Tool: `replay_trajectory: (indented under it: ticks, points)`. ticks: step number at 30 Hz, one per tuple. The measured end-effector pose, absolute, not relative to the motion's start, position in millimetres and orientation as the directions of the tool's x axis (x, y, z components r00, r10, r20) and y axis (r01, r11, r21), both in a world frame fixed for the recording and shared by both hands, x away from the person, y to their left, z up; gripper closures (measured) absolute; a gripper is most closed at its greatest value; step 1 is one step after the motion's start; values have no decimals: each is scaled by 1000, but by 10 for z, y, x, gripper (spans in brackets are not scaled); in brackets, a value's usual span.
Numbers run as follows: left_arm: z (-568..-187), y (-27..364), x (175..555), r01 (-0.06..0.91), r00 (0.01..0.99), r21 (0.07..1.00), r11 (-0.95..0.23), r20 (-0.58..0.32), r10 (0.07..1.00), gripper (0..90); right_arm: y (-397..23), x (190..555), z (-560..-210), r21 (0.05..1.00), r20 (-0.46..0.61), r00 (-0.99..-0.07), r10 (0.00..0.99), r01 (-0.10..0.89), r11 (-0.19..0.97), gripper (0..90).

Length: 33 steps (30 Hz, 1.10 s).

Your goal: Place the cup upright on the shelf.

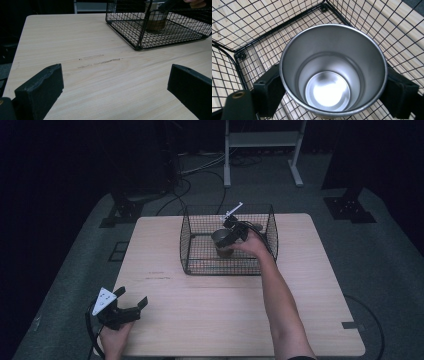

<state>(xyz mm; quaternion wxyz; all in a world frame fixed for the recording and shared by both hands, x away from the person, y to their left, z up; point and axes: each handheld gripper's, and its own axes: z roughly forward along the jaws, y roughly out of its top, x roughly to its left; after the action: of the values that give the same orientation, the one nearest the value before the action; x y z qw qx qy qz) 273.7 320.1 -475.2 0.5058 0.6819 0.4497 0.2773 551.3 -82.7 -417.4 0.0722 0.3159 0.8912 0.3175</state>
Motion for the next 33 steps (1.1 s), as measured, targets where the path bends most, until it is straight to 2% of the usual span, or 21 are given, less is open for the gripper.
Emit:
replay_trajectory:
  ticks: [33]
  points:
    - [-4742,3211,2724,316,436,946,-77,-73,897,0,-827,5488,-4173,577,70,-783,618,537,615,123]
